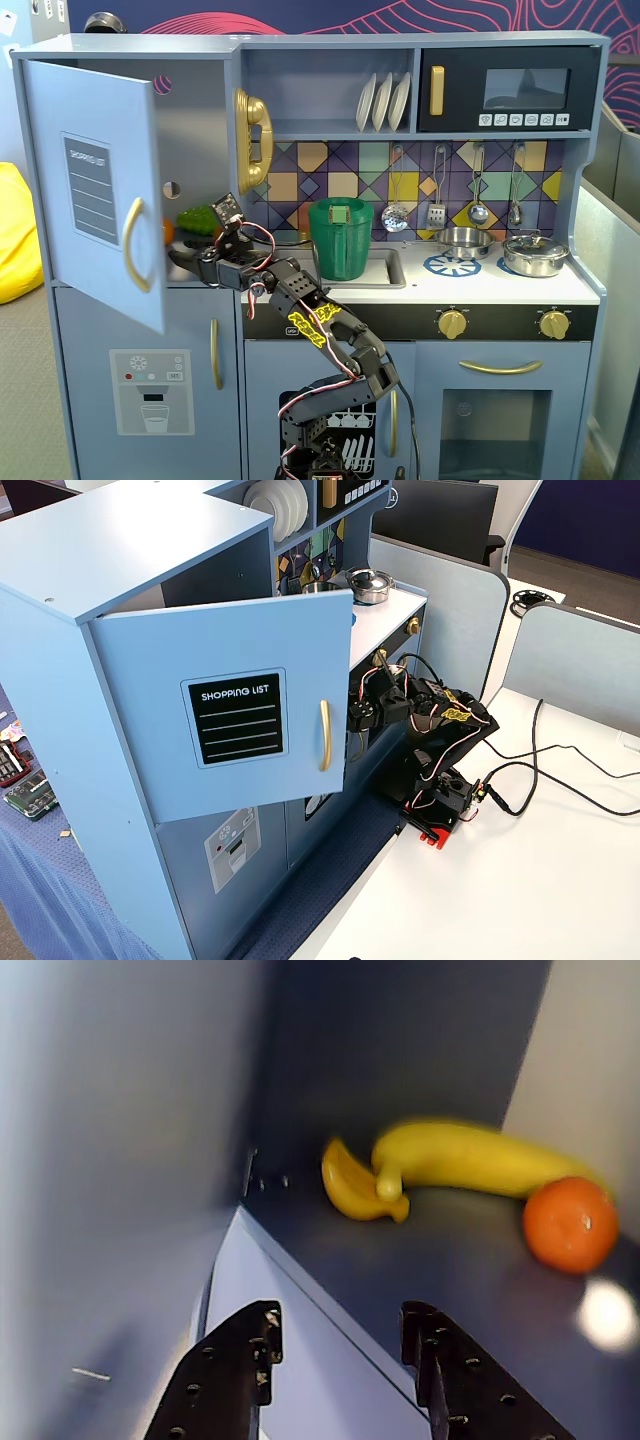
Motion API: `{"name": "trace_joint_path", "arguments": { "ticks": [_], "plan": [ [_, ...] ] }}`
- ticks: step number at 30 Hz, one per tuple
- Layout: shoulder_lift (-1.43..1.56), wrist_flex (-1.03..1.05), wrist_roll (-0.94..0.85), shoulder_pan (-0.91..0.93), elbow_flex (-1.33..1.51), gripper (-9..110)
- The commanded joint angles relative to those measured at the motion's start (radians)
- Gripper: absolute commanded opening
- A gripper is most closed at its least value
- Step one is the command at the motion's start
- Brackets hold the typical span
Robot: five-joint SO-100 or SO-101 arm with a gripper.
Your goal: Open the left cabinet door
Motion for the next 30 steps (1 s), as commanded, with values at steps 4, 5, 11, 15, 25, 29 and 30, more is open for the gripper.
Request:
{"name": "trace_joint_path", "arguments": {
  "ticks": [4,5,11,15,25,29,30],
  "plan": [
    [0.035,0.058,0.078,0.199,0.026,3],
    [0.049,0.117,0.089,0.267,0.043,3],
    [0.147,0.459,0.164,0.629,0.218,2],
    [0.207,0.647,0.163,0.827,0.371,1],
    [0.497,0.833,0.290,0.927,0.761,0],
    [0.578,0.844,0.319,0.954,0.890,0],
    [0.595,0.844,0.327,0.960,0.914,0]
  ]
}}
